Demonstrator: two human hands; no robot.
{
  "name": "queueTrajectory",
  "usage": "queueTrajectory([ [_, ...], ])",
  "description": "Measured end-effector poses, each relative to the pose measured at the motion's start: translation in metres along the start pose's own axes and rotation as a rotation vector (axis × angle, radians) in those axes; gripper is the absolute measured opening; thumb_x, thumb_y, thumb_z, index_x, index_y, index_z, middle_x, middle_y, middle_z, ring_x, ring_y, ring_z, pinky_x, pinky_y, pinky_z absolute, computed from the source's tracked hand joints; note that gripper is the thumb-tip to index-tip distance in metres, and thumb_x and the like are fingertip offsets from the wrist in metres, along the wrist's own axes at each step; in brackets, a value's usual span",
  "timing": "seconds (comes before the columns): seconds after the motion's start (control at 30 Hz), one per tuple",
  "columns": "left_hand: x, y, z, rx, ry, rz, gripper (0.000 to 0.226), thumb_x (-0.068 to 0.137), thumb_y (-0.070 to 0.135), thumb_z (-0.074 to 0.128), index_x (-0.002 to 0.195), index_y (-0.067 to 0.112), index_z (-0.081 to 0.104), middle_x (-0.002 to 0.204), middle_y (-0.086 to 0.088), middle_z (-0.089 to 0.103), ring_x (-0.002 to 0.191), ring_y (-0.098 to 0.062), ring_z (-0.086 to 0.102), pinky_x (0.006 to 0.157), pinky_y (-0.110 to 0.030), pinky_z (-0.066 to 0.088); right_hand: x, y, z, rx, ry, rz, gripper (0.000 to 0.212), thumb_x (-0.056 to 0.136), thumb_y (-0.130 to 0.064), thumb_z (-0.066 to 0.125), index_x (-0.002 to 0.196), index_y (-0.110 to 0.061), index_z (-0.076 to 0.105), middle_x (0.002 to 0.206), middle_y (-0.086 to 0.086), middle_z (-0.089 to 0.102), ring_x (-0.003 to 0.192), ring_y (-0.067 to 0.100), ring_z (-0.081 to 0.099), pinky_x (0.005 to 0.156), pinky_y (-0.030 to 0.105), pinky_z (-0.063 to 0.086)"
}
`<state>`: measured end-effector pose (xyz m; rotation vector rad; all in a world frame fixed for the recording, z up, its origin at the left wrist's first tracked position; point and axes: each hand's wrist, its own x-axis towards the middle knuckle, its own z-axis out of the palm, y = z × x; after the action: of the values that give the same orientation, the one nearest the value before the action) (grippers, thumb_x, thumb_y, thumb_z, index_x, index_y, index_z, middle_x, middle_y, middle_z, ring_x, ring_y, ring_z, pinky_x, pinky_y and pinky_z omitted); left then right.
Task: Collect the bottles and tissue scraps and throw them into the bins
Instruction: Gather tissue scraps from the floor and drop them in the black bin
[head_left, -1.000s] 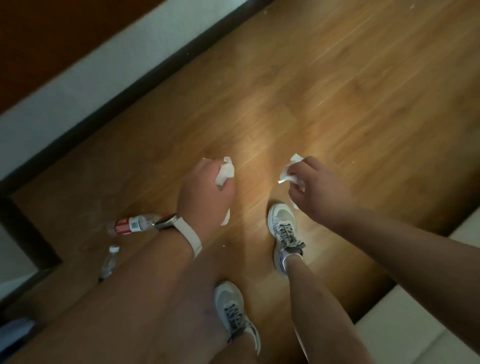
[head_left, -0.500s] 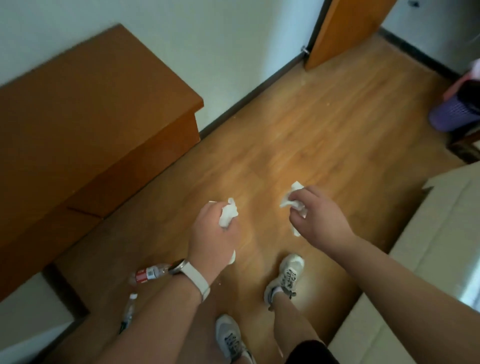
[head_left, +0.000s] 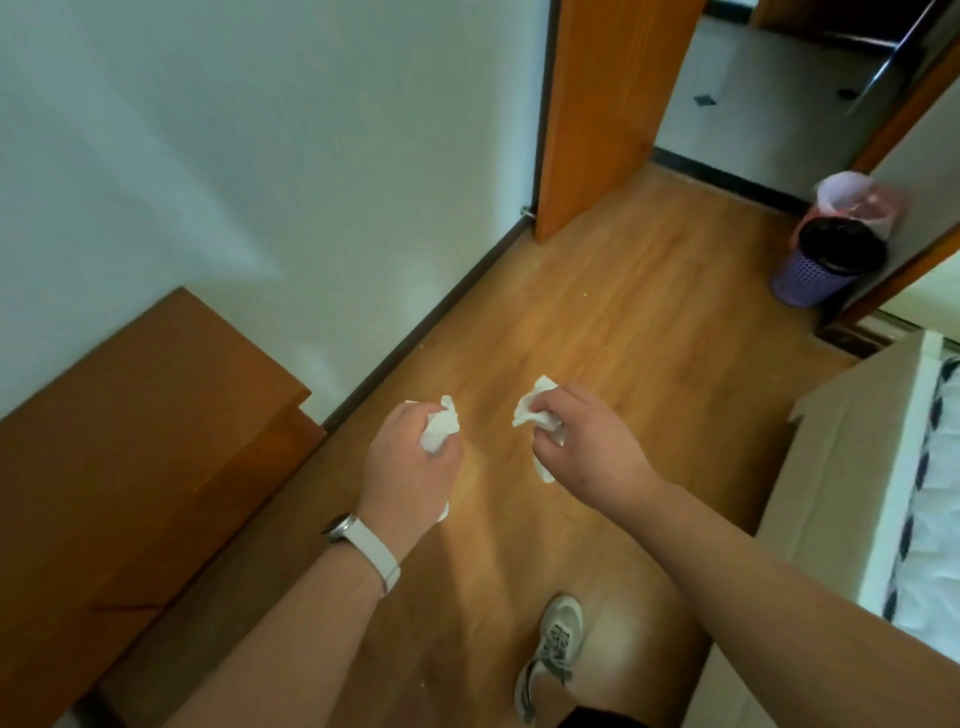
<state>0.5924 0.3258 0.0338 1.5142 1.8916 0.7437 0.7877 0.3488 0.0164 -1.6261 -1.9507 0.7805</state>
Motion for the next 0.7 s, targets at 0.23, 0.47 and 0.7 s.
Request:
queueTrajectory([
  [0.23,0.040,0.096,0.048,0.044,-0.008,0.115,0.020,0.090,0.030,0.065,0.101,0.035,0.049,0.091,0.019,0.050,0.081,-0.004,0.055,0.060,-0.009,0.038,0.025,0.041,-0.093,0.019,0.135,0.011,0.022,0.087,-0.015,0.059,0.104,-0.027,0.064,0.093,-0.021,0.047,0.082,0.000,0.046,0.067,0.011,0.034],
  [0.47,0.081,0.188,0.081,0.073,-0.094,0.368,0.015,0.089,0.021,0.065,0.099,0.027,0.054,0.092,0.010,0.056,0.079,-0.006,0.055,0.064,-0.010,0.038,0.012,0.081,-0.171,0.055,0.284,0.114,0.025,0.087,-0.015,0.059,0.097,-0.039,0.060,0.092,-0.023,0.048,0.083,0.001,0.053,0.069,0.019,0.045],
  [0.7,0.124,0.242,0.124,0.050,-0.182,0.577,0.013,0.089,0.020,0.064,0.096,0.027,0.056,0.089,0.012,0.056,0.080,-0.010,0.056,0.063,-0.012,0.040,0.007,0.110,-0.221,0.004,0.447,0.255,0.041,0.086,-0.016,0.061,0.087,-0.054,0.048,0.096,-0.019,0.051,0.086,-0.001,0.054,0.068,0.019,0.048],
])
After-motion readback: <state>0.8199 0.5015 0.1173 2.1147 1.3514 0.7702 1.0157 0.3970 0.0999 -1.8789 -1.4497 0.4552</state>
